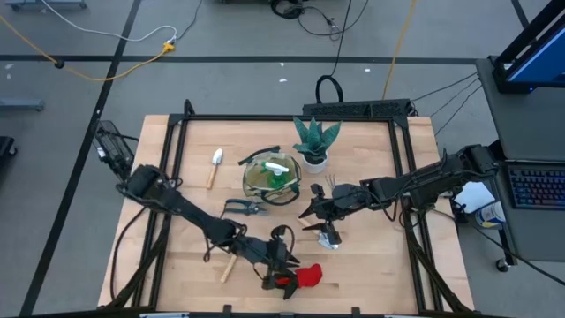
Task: Pick & Place Garden tools in Gardening bag
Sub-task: Put the red gloves into the white gardening bag
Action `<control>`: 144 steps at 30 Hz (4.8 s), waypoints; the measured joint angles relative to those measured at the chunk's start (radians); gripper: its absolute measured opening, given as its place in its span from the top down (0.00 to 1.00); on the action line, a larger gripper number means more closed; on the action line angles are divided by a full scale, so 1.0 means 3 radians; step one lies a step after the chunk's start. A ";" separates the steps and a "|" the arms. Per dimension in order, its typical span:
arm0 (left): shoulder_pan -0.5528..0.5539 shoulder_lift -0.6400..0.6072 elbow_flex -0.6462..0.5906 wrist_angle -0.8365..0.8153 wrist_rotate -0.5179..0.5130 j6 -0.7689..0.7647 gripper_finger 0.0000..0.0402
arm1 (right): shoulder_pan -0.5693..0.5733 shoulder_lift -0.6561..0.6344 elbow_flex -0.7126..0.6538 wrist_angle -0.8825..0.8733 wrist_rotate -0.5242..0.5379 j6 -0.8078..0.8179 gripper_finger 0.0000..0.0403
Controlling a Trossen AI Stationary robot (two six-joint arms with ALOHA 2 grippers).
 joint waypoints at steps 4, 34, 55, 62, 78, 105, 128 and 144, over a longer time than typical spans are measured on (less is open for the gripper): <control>-0.0046 0.0204 0.0000 0.0045 0.0091 -0.0080 0.88 | 0.0000 0.0000 0.0000 0.0004 -0.0001 0.0000 0.59; -0.0111 0.0317 0.0001 0.0122 0.0233 0.0513 0.88 | 0.0008 0.0001 0.0001 0.0569 -0.0014 0.0587 0.59; -0.0255 0.0317 0.0001 0.0345 -0.0217 0.0684 0.88 | 0.0008 0.0001 0.0000 0.0523 -0.0017 0.0499 0.59; -0.0223 0.0317 0.0001 0.0275 -0.0385 0.0027 0.88 | 0.0008 0.0001 0.0000 0.0523 -0.0018 0.0400 0.59; -0.0245 0.0317 0.0001 0.0347 -0.0148 0.0161 0.88 | 0.0008 0.0001 0.0000 0.0524 -0.0018 0.0400 0.59; -0.0256 0.0317 0.0001 0.0512 -0.0219 0.0696 0.88 | 0.0008 0.0001 0.0000 0.0524 -0.0030 0.0400 0.59; -0.0179 0.0317 0.0001 0.0463 0.0089 0.0578 0.66 | 0.0008 0.0001 0.0000 0.0525 -0.0031 0.0424 0.59; -0.0180 0.0317 0.0001 -0.0475 0.0128 -0.0142 0.62 | 0.0098 0.0002 0.0000 0.0524 -0.0032 0.0400 0.59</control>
